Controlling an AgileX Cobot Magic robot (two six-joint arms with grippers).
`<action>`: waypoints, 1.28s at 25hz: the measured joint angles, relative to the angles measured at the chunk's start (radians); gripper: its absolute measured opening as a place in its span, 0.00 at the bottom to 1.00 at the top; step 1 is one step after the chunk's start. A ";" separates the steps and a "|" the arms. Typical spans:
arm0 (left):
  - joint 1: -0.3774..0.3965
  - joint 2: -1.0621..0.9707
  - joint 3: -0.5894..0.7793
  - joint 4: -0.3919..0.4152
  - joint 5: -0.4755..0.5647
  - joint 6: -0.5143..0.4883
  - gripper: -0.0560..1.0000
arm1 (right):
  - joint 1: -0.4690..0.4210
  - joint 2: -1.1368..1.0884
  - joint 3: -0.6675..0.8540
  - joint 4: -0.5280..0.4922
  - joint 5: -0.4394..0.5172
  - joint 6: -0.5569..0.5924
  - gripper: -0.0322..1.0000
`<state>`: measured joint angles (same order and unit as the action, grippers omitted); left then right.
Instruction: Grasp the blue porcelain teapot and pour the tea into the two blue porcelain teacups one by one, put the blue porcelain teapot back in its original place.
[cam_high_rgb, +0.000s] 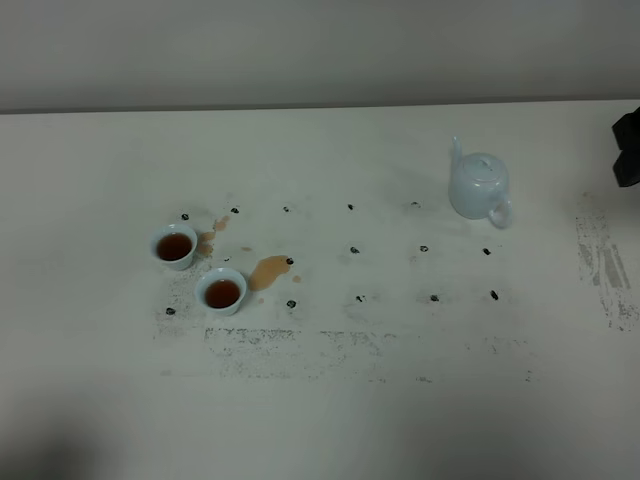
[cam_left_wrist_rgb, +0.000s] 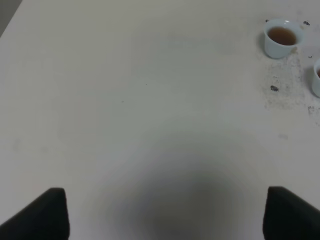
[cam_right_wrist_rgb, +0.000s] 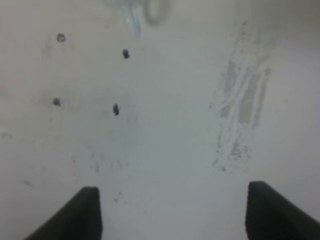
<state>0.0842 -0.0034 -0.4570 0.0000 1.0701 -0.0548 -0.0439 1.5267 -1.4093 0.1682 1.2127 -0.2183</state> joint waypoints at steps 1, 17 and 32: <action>0.000 0.000 0.000 0.000 0.000 0.000 0.76 | 0.000 -0.045 0.019 -0.007 0.000 0.011 0.60; 0.000 0.000 0.000 0.000 0.000 0.000 0.76 | 0.000 -0.802 0.579 -0.076 0.012 0.079 0.60; 0.000 0.000 0.000 0.000 0.000 0.000 0.76 | 0.000 -1.374 0.888 -0.038 -0.093 0.122 0.60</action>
<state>0.0842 -0.0034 -0.4570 0.0000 1.0701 -0.0548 -0.0439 0.1530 -0.5213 0.1307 1.1200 -0.0967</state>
